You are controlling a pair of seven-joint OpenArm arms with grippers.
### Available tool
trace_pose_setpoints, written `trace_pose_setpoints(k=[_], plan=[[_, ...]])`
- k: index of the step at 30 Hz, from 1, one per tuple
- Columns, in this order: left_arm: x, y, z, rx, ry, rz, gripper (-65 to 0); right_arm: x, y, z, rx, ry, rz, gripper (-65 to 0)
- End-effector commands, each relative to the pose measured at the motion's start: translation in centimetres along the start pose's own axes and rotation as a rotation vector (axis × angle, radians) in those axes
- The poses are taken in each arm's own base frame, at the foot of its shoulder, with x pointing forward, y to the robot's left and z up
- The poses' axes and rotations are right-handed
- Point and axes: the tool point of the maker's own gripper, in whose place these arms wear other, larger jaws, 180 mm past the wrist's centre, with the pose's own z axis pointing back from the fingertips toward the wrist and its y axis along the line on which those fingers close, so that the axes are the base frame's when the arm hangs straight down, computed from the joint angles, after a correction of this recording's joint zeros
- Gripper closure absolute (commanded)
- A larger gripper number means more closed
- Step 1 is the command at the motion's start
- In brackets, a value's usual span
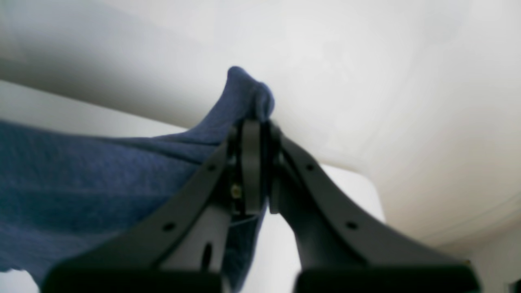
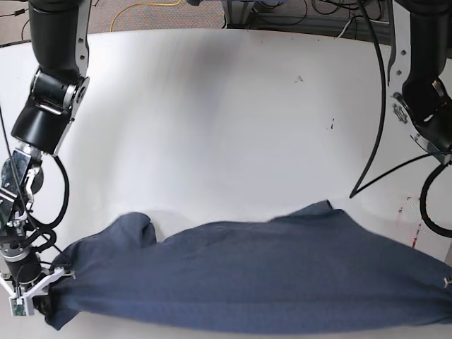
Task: Layout the t-shirt on the table in an organized manner, then fold the t-shirt properly
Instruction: 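Lift the shirt with both grippers and stretch it taut between them, then lay the stretched shirt down flat with both grippers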
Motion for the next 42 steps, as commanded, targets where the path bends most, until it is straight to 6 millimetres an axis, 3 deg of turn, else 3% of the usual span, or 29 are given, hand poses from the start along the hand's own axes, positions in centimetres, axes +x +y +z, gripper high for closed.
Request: trace_pose_setpoints(k=[1, 6, 10, 15, 20, 25, 30, 34, 42], plan=[[4.3, 0.9, 1.0, 0.028, -0.112, -0.005, 0.0, 5.1, -2.6, 0.6, -0.064, -0.114, 0.009, -0.6], [7.4, -0.3, 1.2, 0.007, -0.166, -0.042, 0.0, 7.6, -4.4, 1.1, -0.097, -0.142, 0.022, -0.6], [7.7, -0.9, 1.0, -0.003, -0.168, -0.057, 0.0, 8.5, -3.8, 0.8, -0.078, -0.137, 0.056, -0.6], [7.3, -1.0, 0.9, -0.004, -0.159, -0.058, 0.0, 7.6, -2.9, 0.6, -0.045, -0.113, 0.088, -0.5], [3.3, -1.3, 0.3, -0.011, -0.060, -0.064, 0.0, 4.8, -2.4, 1.2, -0.040, -0.071, 0.097, -0.5], [-1.1, -1.3, 0.4, -0.008, 0.028, -0.075, 0.0, 0.5, -1.5, 2.7, -0.034, -0.011, 0.099, -0.6], [-6.1, -1.6, 1.4, -0.004, 0.120, -0.107, 0.0, -5.1, 0.7, 4.7, -0.004, 0.076, 0.092, -0.5], [-9.5, -1.8, 2.4, -0.005, 0.188, -0.130, 0.0, -8.4, 2.3, 6.6, 0.006, 0.124, 0.069, -0.5], [-17.0, -0.4, 5.5, 0.004, 0.359, -0.180, 0.0, -15.9, 6.1, 10.4, 0.059, 0.268, 0.021, -0.5]])
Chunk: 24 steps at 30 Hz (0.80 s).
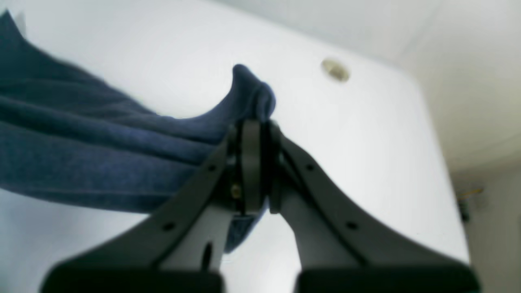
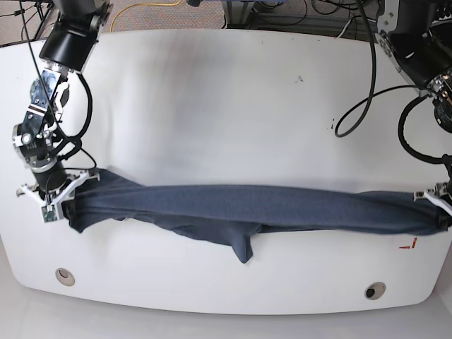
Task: Layout the t-shirt on the table in an organized manner, then fold the t-shirt properly
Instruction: 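Lay the stretched shirt down flat with both grippers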
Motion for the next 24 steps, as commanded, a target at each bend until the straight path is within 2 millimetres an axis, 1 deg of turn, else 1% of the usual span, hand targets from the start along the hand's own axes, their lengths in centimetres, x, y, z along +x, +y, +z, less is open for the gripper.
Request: trace_pose_setpoints(k=[1, 2, 3, 4, 5, 9, 10, 12, 17, 21, 24], plan=[[-0.5, 0.4, 0.6, 0.004, -0.010, -0.048, 0.0, 0.0, -0.1, 0.7, -0.018, -0.023, -0.009, -0.5], [-1.3, 0.5, 0.7, 0.004, 0.008, -0.056, 0.0, -1.0, 0.4, 0.9, -0.011, -0.004, -0.017, -0.5], [-2.6, 0.7, 0.8, 0.004, 0.037, -0.066, 0.0, -2.0, 0.8, 1.2, -0.007, 0.013, -0.030, -0.5], [-3.3, 0.8, 0.9, 0.006, 0.051, -0.068, 0.0, -2.5, 1.1, 1.3, -0.004, 0.021, -0.039, -0.5], [-4.6, 1.1, 1.2, 0.008, 0.080, -0.075, 0.0, -3.5, 1.6, 1.6, 0.000, 0.038, -0.051, -0.5], [-8.4, 1.4, 2.0, 0.004, 0.166, -0.097, 0.0, -6.0, 3.3, 2.4, 0.021, 0.086, -0.084, -0.3], [-9.0, 1.4, 2.1, 0.001, 0.181, -0.102, 0.0, -6.6, 3.6, 2.6, 0.026, 0.098, -0.088, -0.3], [-10.9, 1.5, 2.6, -0.004, 0.227, -0.115, 0.0, -8.2, 4.5, 3.2, 0.039, 0.134, -0.096, -0.3], [-13.3, 1.4, 3.3, -0.019, 0.251, -0.129, 0.0, -10.5, 6.0, 4.1, 0.062, 0.184, -0.122, -0.3], [-14.5, 1.0, 3.7, -0.034, 0.260, -0.139, 0.0, -11.9, 7.1, 4.7, 0.076, 0.214, -0.141, -0.6], [-15.2, 0.9, 3.9, -0.040, 0.276, -0.141, 0.0, -12.7, 7.4, 5.2, 0.081, 0.232, -0.144, -0.6]])
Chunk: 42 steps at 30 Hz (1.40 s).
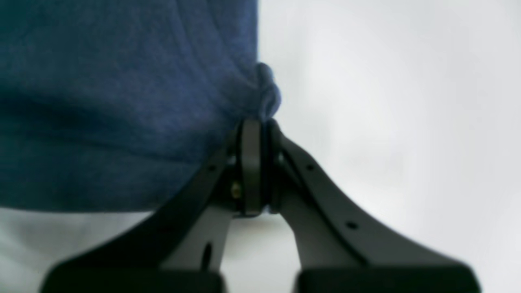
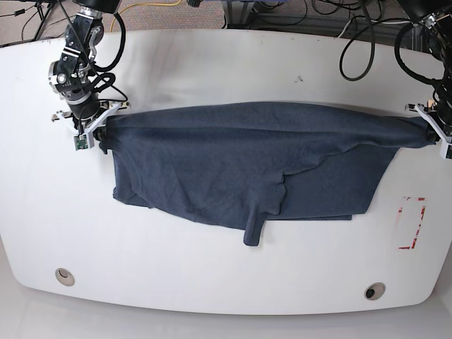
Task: Layout the t-shirt on the table in an organized manner, then fold the t-shirt properly
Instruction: 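Lay the stretched shirt down flat with both grippers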
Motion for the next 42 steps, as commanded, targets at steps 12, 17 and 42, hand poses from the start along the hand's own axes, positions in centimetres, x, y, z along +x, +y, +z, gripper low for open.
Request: trace_pose_setpoints(k=[12, 17, 42], plan=[[-0.8, -0.6, 0.2, -0.008, -0.002, 0.006, 0.0, -0.6, 0.6, 0.5, 0.004, -0.010, -0.020, -0.6], [-1.8, -0.9, 0.2, -0.014, 0.025, 0.001, 0.0, -1.8, 0.7, 0.6, 0.006, 0.018, -0.028, -1.0], [-2.6, -1.0, 0.3, -0.018, 0.044, -0.002, 0.0, 1.3, 3.0, 3.3, 0.004, -0.096, -0.039, -37.6]])
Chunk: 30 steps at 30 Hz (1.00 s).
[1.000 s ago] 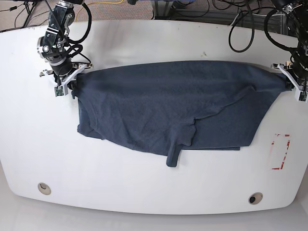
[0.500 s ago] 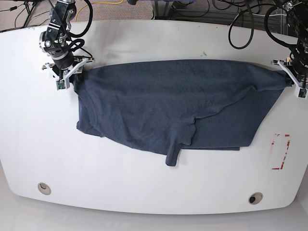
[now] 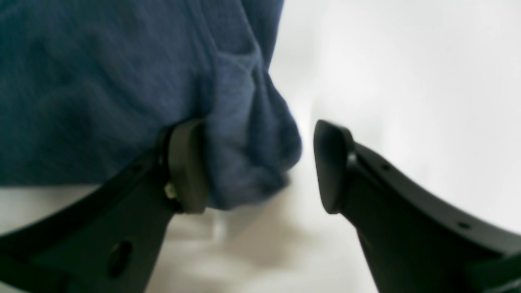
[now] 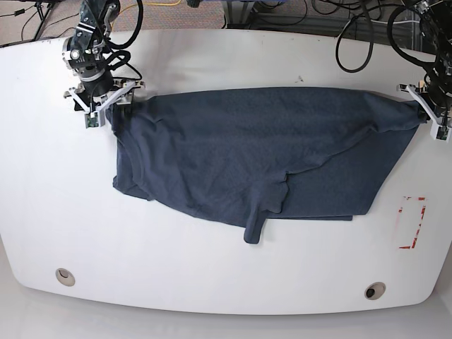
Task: Layout the t-shirt on the table in an organized manner, then fold the t-shirt properly
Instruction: 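Lay the stretched shirt down flat with both grippers, then regrasp the shirt edge with the right gripper beside the hem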
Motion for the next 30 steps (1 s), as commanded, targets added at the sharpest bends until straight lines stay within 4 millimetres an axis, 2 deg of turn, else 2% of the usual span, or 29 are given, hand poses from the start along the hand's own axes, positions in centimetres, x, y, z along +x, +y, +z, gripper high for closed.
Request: trace_pose_setpoints(k=[1, 6, 10, 13, 16, 19, 23, 30], plan=[[1.1, 0.7, 0.5, 0.018, -0.036, -0.016, 0.0, 3.7, 0.1, 1.0, -0.011, -0.115, 0.023, -37.6], [1.2, 0.7, 0.5, 0.019, -0.037, -0.016, 0.0, 6.6, 0.2, 0.9, -0.016, -0.184, 0.032, -37.7], [1.3, 0.7, 0.5, 0.019, -0.039, -0.016, 0.0, 7.6, -0.1, 0.5, -0.021, -0.201, 0.031, -37.9], [1.3, 0.7, 0.5, 0.019, -0.039, -0.016, 0.0, 7.7, -0.1, 0.3, -0.018, -0.189, 0.034, -37.9], [1.3, 0.7, 0.5, 0.019, -0.039, -0.016, 0.0, 8.9, -0.2, -0.2, -0.015, -0.213, 0.029, -38.8], [1.3, 0.7, 0.4, 0.018, -0.039, -0.017, 0.0, 9.8, -0.2, -1.4, -0.006, -0.219, 0.010, -43.1], [1.3, 0.7, 0.4, 0.018, -0.039, -0.017, 0.0, 11.3, -0.3, -3.9, 0.018, -0.227, -0.037, -47.7], [1.3, 0.7, 0.4, 0.018, -0.039, -0.017, 0.0, 12.7, -0.4, -8.2, 0.069, -0.191, -0.110, -47.6]])
